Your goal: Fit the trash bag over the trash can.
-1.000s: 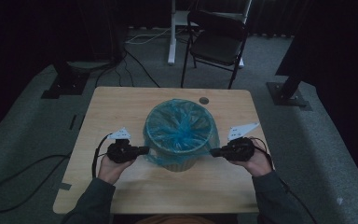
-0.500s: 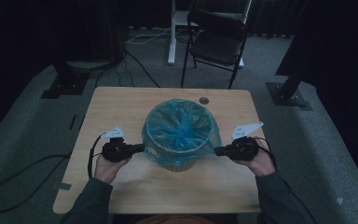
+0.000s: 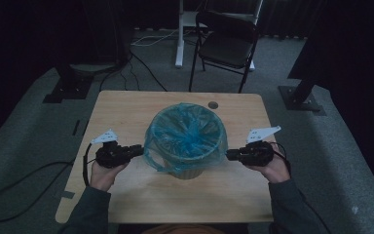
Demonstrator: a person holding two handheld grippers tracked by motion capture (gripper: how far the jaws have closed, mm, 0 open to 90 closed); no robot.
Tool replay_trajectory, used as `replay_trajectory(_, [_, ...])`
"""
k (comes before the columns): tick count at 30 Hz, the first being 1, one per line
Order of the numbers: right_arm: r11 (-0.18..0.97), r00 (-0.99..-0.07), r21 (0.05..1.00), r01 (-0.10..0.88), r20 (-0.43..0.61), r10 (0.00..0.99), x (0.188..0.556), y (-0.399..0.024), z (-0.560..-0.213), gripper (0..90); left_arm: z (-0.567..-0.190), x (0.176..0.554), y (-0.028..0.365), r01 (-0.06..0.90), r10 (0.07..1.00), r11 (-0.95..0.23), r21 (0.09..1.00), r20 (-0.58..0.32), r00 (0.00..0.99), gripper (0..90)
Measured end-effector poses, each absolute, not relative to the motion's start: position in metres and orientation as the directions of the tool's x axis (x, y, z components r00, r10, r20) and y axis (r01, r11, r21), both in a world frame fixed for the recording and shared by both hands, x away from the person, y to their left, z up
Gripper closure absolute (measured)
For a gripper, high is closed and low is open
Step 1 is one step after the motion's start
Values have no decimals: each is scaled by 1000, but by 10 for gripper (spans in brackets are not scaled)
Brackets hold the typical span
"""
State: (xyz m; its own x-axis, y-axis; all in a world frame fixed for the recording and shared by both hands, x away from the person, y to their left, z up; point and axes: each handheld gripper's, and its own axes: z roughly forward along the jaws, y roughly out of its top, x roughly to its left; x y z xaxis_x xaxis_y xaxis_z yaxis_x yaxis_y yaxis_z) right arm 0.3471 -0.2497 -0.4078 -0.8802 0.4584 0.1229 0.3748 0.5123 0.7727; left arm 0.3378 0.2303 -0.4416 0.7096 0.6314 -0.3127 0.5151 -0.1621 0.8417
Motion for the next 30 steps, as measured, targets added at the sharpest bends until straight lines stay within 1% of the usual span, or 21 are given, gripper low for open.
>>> replay_trajectory(3, [500, -877, 783, 371, 118, 466, 348, -249, -405, 764, -439, 337, 234, 509, 637, -152, 847, -310, 706, 693])
replay_trajectory(8, [489, -874, 790, 370, 117, 472, 351, -247, -403, 738, -436, 338, 238, 505, 639, -139, 852, -312, 703, 682])
replay_trajectory(13, [502, -879, 780, 375, 127, 459, 355, -243, -408, 726, -427, 338, 236, 478, 627, -147, 866, -292, 722, 668])
replay_trajectory(18, [525, -878, 755, 394, 138, 459, 359, -239, -418, 728, -417, 338, 232, 452, 622, -154, 879, -269, 735, 661])
replay_trajectory(23, [546, -871, 727, 416, 146, 469, 361, -240, -426, 764, -408, 340, 230, 436, 615, -159, 886, -256, 746, 658])
replay_trajectory(30, [526, -858, 737, 426, 144, 493, 363, -248, -424, 781, -394, 344, 224, 409, 602, -172, 896, -233, 764, 651])
